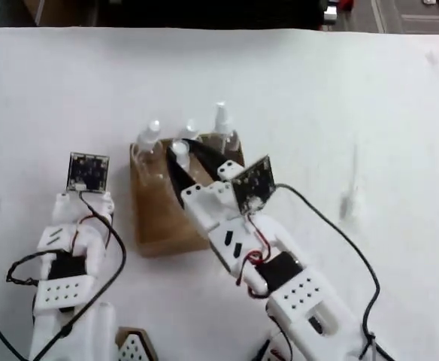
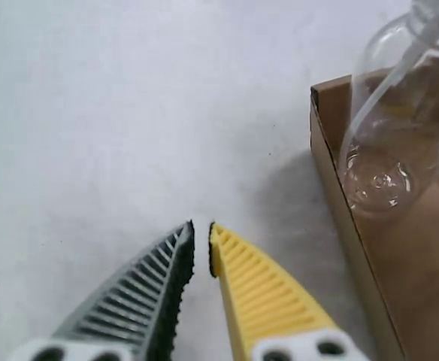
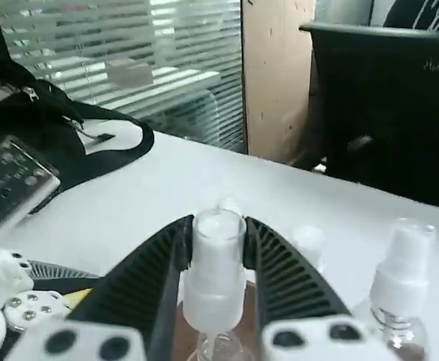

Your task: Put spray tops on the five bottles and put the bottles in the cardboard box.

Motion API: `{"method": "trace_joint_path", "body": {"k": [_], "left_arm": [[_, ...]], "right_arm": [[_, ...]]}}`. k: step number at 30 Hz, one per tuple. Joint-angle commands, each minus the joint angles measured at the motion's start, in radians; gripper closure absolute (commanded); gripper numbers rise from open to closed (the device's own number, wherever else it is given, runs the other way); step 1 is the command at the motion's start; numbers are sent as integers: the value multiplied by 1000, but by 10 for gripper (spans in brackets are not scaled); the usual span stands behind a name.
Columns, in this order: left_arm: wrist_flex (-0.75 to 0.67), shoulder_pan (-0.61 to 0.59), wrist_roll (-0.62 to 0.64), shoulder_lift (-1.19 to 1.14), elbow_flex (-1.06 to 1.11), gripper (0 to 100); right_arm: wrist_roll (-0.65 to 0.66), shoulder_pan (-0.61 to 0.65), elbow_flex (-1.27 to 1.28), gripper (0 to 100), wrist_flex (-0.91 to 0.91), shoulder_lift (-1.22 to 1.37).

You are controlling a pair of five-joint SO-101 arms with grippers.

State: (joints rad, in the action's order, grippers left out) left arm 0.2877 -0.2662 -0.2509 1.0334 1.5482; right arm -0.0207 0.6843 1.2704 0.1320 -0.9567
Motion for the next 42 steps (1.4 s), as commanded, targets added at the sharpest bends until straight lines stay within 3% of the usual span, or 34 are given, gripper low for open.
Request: {"method": "trace_joint_path", "body": {"k": [1,10,16,28,31,36,42], "left_arm": [[-26,-4,-5,13,-20,958],[-26,-2,-5,13,-20,958],[-28,-2,-5,13,-20,958],[-28,-1,-5,13,-20,958],[-28,-4,-5,13,-20,958],[-28,-2,-5,13,-20,958],[-28,-4,-5,13,-20,958]], "right_arm": [[14,4,-12,981,90,90],[14,4,-6,973,110,114],[12,8,-5,881,24,107],[12,-7,-11,885,19,70],[5,-125,-6,885,-4,-116],[-48,-427,-6,886,-286,-567],[-121,-621,6,882,-499,-857]]}}
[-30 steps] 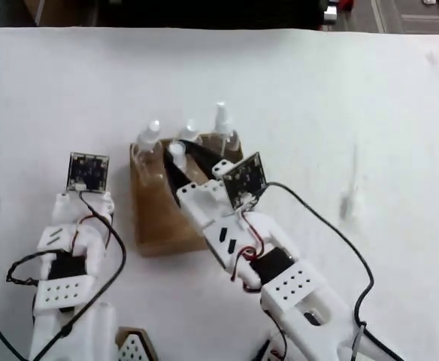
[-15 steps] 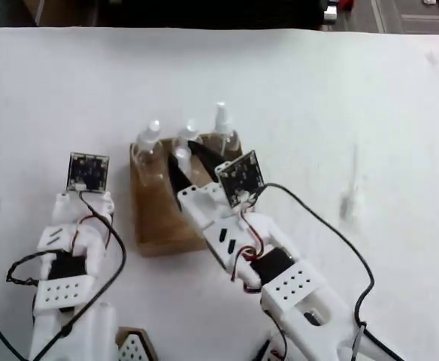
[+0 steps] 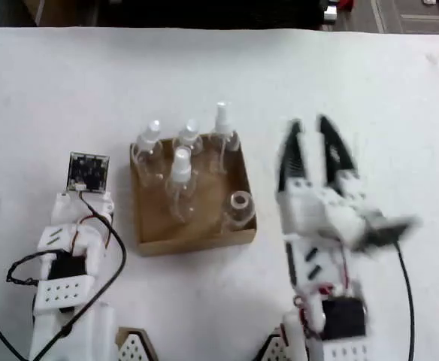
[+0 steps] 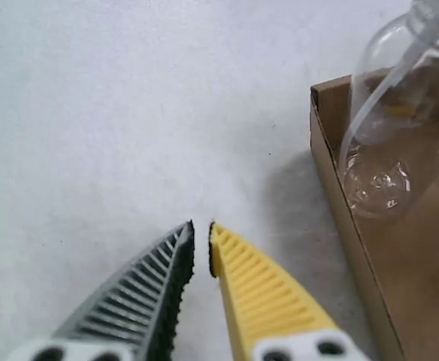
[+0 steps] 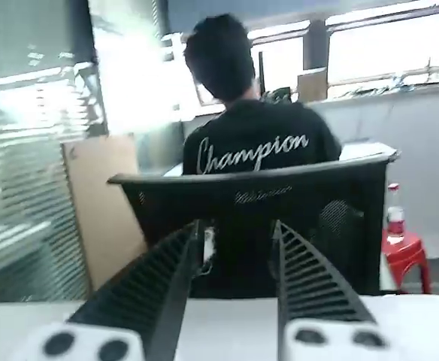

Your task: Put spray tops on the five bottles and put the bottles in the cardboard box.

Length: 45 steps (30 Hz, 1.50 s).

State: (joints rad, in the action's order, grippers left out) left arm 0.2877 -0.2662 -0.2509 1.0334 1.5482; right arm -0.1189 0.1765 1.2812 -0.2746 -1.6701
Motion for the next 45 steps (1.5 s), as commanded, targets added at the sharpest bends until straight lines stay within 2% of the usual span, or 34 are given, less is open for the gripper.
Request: {"method": "trace_joint_path", "body": {"k": [1,5,10,16,34,40,45], "left_arm": [[-28,-4,-5,13,-20,958],[-28,-1,-9,13,-18,958],[-28,2,-11,8,-18,958],[-25,50,-14,7,-18,958],[-23,21,-11,12,-18,958],[-23,22,-11,12,-18,958],[-21,22,-11,12,-18,958]], "right_arm": [[-23,-143,-2,882,-110,-128],[-23,-220,80,882,-140,-41],[-25,-206,279,882,-130,-24],[-25,-186,384,882,-58,-125],[-20,-199,408,882,-58,-128],[166,-236,408,885,-85,-131],[189,-236,408,885,-87,-130]]}}
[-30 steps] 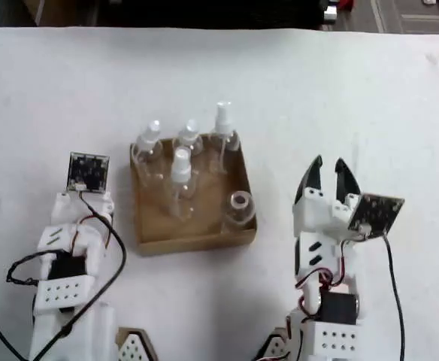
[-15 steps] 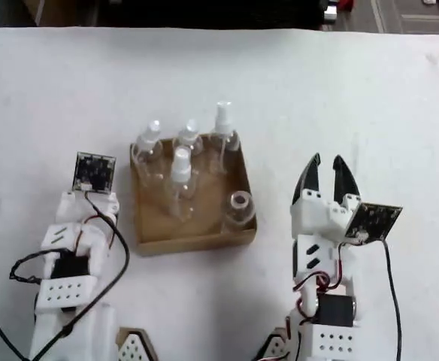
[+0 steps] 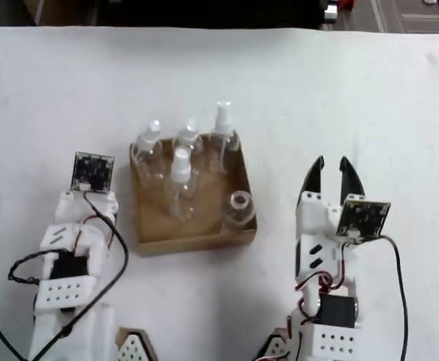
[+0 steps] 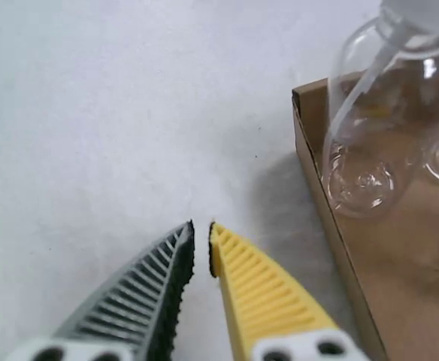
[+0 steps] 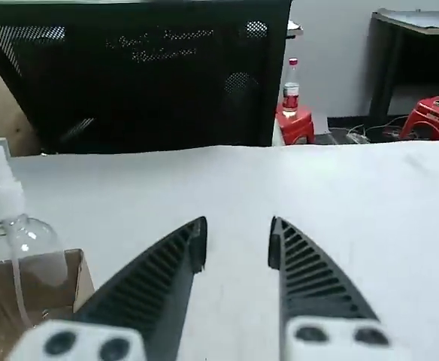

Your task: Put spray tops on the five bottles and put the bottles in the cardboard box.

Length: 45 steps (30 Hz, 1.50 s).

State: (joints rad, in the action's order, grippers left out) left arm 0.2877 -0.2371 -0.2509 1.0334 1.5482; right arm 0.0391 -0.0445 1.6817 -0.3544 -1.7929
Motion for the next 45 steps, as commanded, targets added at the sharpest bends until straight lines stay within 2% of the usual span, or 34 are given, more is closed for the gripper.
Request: {"method": "trace_joint_path", "body": {"k": [1,7,10,16,20,23,27,31,35,39,42,45], "left_arm": [[-21,-7,-11,12,-18,958],[-23,-7,-9,12,-18,958],[-25,-7,-8,13,-18,958],[-25,-7,-6,13,-18,958],[-26,-7,-6,13,-18,958],[-26,-7,-6,13,-18,958],[-26,-7,-8,13,-18,958],[-26,-8,-8,13,-18,958],[-26,-12,-8,13,-18,958],[-26,-12,-8,13,-18,958],[-25,-12,-8,13,-18,958],[-25,-12,-9,13,-18,958]], "right_arm": [[31,-15,8,885,-7,-7],[43,-8,8,883,-1,-7],[155,-4,8,886,-1,-7],[396,110,8,886,-19,-4],[512,157,-32,886,-157,-4],[548,166,-114,886,-308,-4],[549,96,-341,885,-504,-2],[563,18,-500,883,-553,18],[678,-67,-509,883,-395,183],[772,-173,-562,882,-180,509],[957,-208,-686,882,-177,792],[1237,-243,-801,861,-275,1015]]}}
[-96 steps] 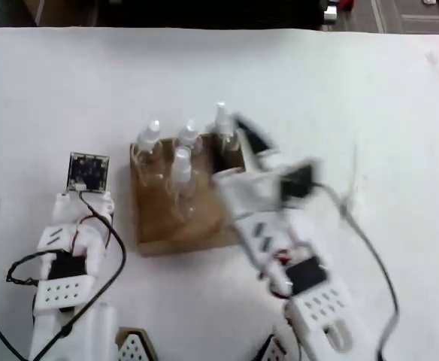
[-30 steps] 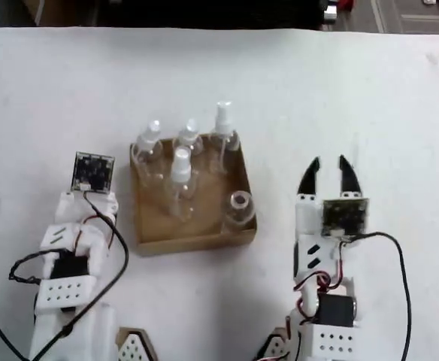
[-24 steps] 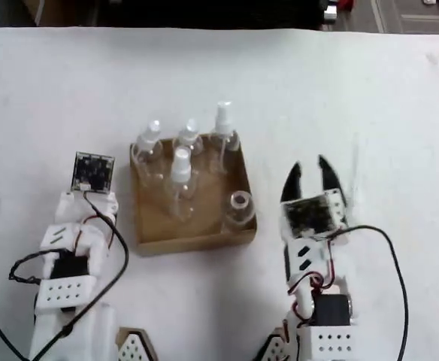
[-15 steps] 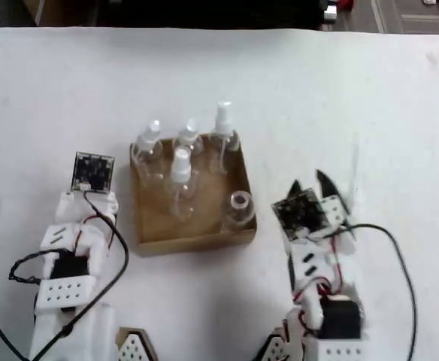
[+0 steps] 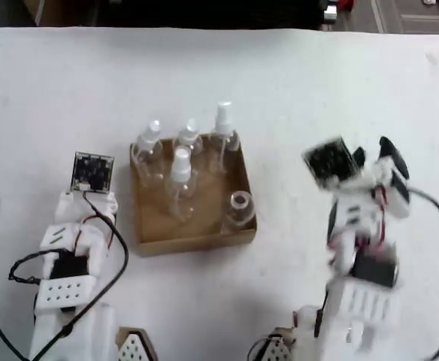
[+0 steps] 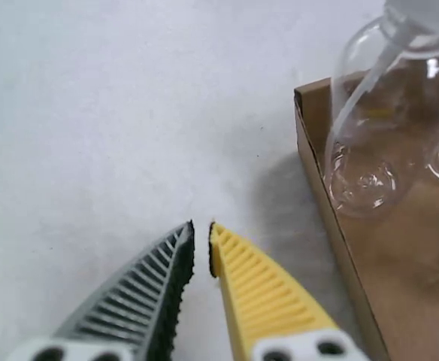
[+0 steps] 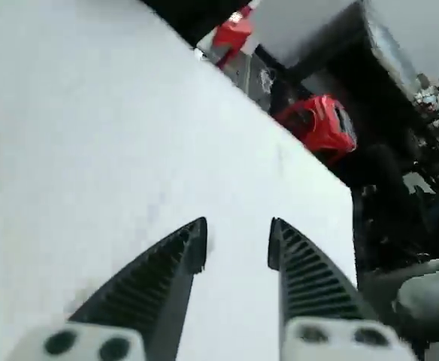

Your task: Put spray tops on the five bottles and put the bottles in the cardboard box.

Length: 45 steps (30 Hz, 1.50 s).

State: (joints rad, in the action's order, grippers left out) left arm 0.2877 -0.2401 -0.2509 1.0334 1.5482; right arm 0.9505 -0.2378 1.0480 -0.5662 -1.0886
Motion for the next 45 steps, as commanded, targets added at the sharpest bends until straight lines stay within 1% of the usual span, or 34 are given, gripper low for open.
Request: {"method": "trace_joint_path", "body": {"k": [1,4,5,8,11,13,17,23,28,32,35,38,45], "left_arm": [[-25,-8,-9,13,-18,958],[-26,-5,-11,13,-18,958],[-26,-5,-11,13,-18,958],[-26,-5,-11,13,-18,958],[-26,-5,-12,12,-18,958],[-26,-5,-12,12,-18,958],[-26,-5,-12,12,-18,958],[-28,-7,-12,12,-18,958],[-28,-8,-12,12,-18,958],[-28,-4,-12,12,-18,958],[-28,-4,-12,10,-18,958],[-28,-4,-12,8,-18,958],[-28,-4,-12,7,-18,958]], "right_arm": [[414,-62,-192,831,-104,367],[617,-74,-229,716,-197,484],[671,-73,-233,691,-223,510],[819,-62,-236,707,-274,576],[918,-51,-238,734,-275,638],[936,-51,-269,734,-265,690],[936,-62,-416,734,-278,843],[936,2,-651,733,-522,1061],[942,-33,-775,733,-529,1158],[991,-45,-786,733,-532,1208],[999,-47,-792,733,-526,1251],[1066,-64,-793,733,-512,1276],[1169,-111,-810,733,-510,1280]]}}
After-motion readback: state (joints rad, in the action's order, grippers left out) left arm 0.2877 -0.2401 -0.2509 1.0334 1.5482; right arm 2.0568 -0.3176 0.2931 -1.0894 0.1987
